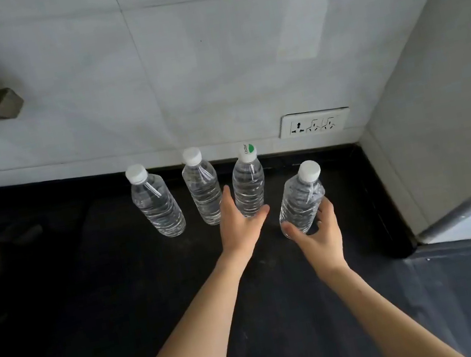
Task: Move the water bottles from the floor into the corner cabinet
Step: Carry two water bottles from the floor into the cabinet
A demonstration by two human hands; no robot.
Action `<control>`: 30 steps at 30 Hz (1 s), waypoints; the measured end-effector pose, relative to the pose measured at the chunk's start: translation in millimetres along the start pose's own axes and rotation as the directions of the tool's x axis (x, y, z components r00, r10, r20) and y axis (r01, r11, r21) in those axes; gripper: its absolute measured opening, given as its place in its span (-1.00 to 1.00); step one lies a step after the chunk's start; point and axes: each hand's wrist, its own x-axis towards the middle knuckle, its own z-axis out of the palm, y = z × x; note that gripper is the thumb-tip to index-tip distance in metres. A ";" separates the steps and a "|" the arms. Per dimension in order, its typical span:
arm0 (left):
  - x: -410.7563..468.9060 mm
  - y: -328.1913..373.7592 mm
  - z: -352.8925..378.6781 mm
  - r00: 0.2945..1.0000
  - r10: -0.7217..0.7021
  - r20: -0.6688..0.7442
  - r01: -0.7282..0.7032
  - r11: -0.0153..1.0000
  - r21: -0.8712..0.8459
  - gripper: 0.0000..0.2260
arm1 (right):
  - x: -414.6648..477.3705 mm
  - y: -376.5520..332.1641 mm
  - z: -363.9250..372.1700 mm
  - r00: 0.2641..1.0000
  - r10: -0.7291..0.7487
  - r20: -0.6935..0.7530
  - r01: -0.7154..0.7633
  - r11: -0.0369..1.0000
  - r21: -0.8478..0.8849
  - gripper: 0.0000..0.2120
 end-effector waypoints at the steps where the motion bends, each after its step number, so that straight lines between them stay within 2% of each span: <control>1: 6.0 0.7 1.3 0.999 0.047 -0.003 -0.047 0.998 -0.030 -0.17 | 3.1 0.3 2.5 1.000 0.005 0.000 -0.005 1.000 0.018 -0.32; 3: 13.6 4.7 4.4 0.995 0.104 0.006 -0.103 0.993 -0.048 -0.35 | 6.8 0.4 7.1 0.999 0.043 0.009 -0.043 0.999 0.027 -0.36; 8: 19.3 8.5 9.2 0.993 0.116 -0.034 -0.116 0.993 -0.001 -0.52 | 12.9 -0.6 11.6 0.995 0.098 0.010 -0.098 0.995 0.034 -0.46; 14: -17.6 10.4 -6.2 0.996 0.088 -0.005 -0.088 0.996 0.026 -0.57 | -14.5 -4.1 -10.8 0.991 0.125 0.052 -0.126 0.992 0.025 -0.48; 19: -82.9 14.2 -27.5 0.997 -0.059 0.045 0.057 0.996 0.063 -0.56 | -62.2 -4.4 -43.1 0.982 0.161 0.101 -0.161 0.987 -0.003 -0.51; 23: -148.1 25.0 -54.7 0.987 -0.153 0.044 0.151 0.988 0.040 -0.61 | -102.7 -15.8 -74.9 0.959 0.182 0.216 -0.176 0.983 -0.051 -0.53; 26: -190.9 39.4 -80.7 0.985 -0.168 0.041 0.168 0.986 0.001 -0.62 | -129.8 -36.7 -91.0 0.939 0.140 0.314 -0.137 0.990 -0.030 -0.55; 30: -239.2 64.2 -119.3 0.984 -0.160 -0.081 0.153 0.985 -0.082 -0.69 | -155.4 -77.7 -89.0 0.884 0.045 0.466 -0.069 0.997 0.034 -0.60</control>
